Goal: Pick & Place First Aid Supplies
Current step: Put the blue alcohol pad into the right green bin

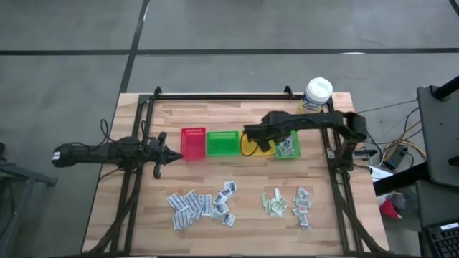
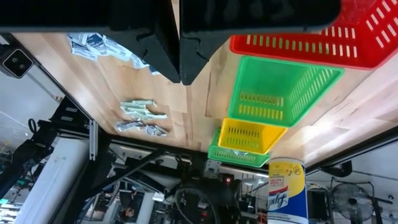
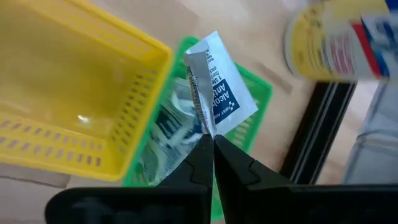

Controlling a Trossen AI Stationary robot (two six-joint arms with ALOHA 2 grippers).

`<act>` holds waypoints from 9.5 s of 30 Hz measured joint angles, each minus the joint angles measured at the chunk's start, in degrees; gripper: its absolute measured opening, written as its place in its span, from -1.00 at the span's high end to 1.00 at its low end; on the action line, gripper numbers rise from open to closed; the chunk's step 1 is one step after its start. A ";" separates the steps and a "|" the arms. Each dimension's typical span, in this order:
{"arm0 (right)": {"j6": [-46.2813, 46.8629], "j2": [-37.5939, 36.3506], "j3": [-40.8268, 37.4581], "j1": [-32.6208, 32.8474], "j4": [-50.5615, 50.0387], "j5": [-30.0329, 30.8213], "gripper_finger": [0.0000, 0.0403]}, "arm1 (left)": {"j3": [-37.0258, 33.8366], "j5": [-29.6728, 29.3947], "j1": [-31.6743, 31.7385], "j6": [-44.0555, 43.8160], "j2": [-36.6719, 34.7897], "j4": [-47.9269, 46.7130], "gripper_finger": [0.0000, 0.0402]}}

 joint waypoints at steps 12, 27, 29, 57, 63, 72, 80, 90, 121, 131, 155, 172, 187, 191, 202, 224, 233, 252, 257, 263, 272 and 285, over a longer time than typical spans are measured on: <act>13.87 -11.46 -19.48 0.00 13.97 -6.31 0.96 | -0.02 -0.15 0.01 -0.61 0.02 0.25 1.00; 14.89 -10.37 -28.36 -0.15 22.95 -7.75 0.96 | -0.04 -0.15 -0.01 -0.67 0.02 0.36 1.00; 14.85 -10.37 -28.39 -0.17 23.11 -7.71 0.96 | -0.04 -0.15 0.00 -0.68 0.02 0.36 1.00; 4.06 -10.82 -27.98 -0.15 24.26 -11.30 0.56 | -0.04 -0.11 -0.01 -0.65 0.02 0.42 1.00; 3.56 -12.54 -24.24 -0.13 19.37 -16.27 0.49 | -0.04 -0.11 0.01 -0.65 0.02 0.42 1.00; 5.90 -13.48 -15.53 2.16 15.49 -16.29 0.60 | -0.04 -0.11 0.01 -0.65 0.02 0.43 1.00; 4.33 -13.32 -9.95 9.15 17.16 -16.25 0.69 | -0.04 -0.11 0.01 -0.63 0.02 0.42 1.00; 2.23 -13.32 -9.37 17.70 30.12 -16.21 0.69 | -0.04 -0.09 0.01 -0.63 0.02 0.42 1.00; -51.40 -7.45 -11.37 21.16 62.23 -17.91 0.67 | -0.04 -0.13 -0.01 -0.63 0.14 0.33 1.00; -54.85 1.94 -5.23 20.42 58.47 -17.78 0.56 | -0.04 -0.15 0.01 -0.59 1.23 0.31 1.00; -63.60 28.23 28.06 19.11 24.47 -17.70 0.25 | -0.04 -0.15 0.01 -0.55 1.62 0.38 1.00; -61.98 32.58 33.84 16.94 18.54 -17.81 0.28 | -0.04 -0.15 0.01 -0.46 1.62 0.38 1.00; -61.61 32.62 31.33 17.11 21.50 -18.39 0.31 | -0.04 -0.15 -0.01 -0.44 1.62 0.42 1.00; -61.61 32.62 31.30 17.11 23.42 -20.33 0.28 | -0.04 -0.17 0.01 -0.44 1.62 0.42 1.00; -61.39 32.62 28.43 17.11 25.34 -20.71 0.32 | -0.03 -0.15 0.01 -0.44 1.62 0.42 1.00; -61.40 32.58 27.11 16.87 26.00 -20.69 0.56 | -0.04 -0.16 0.01 -0.44 1.61 0.42 1.00; -61.58 32.58 27.15 16.29 26.00 -20.56 0.68 | -0.04 -0.16 0.00 -0.44 1.62 0.43 1.00; -61.19 32.48 27.17 16.17 25.49 -20.53 0.79 | -0.04 -0.17 -0.01 -0.44 1.62 0.43 1.00; -61.21 32.41 27.50 16.17 23.24 -20.53 0.85 | -0.03 -0.16 -0.01 -0.43 1.62 0.44 1.00; -60.54 32.40 28.62 16.20 21.30 -18.96 0.94 | -0.04 -0.16 0.00 -0.44 1.61 0.43 1.00; -60.07 32.29 30.06 16.22 19.76 -18.52 0.96 | -0.03 -0.17 0.00 -0.41 1.62 0.44 1.00; -61.43 32.29 29.97 16.17 20.02 -19.66 0.77 | -0.03 -0.15 0.01 -0.44 1.62 0.47 1.00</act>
